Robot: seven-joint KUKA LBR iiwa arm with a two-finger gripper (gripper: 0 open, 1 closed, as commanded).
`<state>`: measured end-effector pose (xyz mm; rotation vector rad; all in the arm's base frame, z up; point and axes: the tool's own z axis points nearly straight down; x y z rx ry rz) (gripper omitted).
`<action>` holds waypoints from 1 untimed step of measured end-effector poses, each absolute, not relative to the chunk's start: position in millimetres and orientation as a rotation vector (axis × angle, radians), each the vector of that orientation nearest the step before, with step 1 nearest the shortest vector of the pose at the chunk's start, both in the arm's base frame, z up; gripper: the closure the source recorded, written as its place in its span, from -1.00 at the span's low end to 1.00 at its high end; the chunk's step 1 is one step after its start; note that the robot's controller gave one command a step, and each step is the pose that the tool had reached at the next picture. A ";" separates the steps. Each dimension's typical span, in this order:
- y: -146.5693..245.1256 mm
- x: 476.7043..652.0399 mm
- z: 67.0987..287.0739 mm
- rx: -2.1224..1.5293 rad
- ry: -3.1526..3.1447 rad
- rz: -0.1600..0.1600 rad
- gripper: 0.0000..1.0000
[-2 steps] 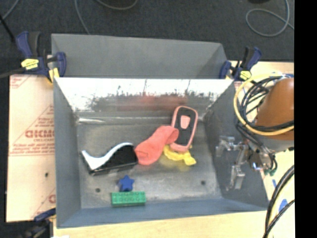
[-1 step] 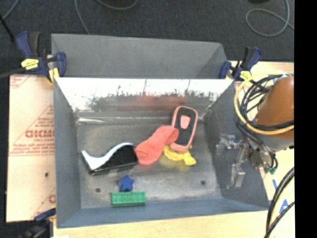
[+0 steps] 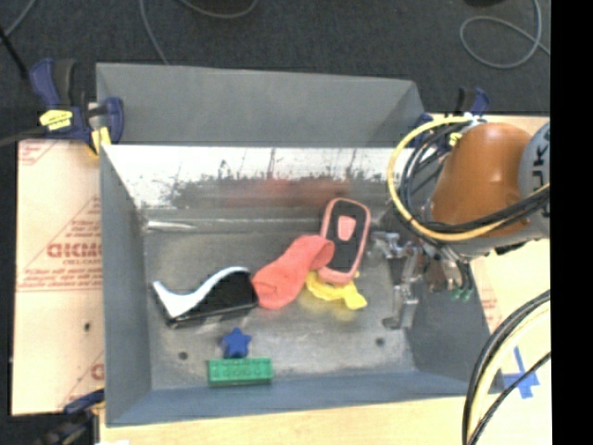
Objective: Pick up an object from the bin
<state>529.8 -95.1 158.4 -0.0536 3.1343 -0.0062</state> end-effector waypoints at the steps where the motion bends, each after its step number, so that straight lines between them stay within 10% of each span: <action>1: -86.1 543.1 182.9 -0.273 3.136 0.007 -1.00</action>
Offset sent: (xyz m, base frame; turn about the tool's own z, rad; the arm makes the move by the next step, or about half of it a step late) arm 0.0370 0.0858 0.0481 -0.3102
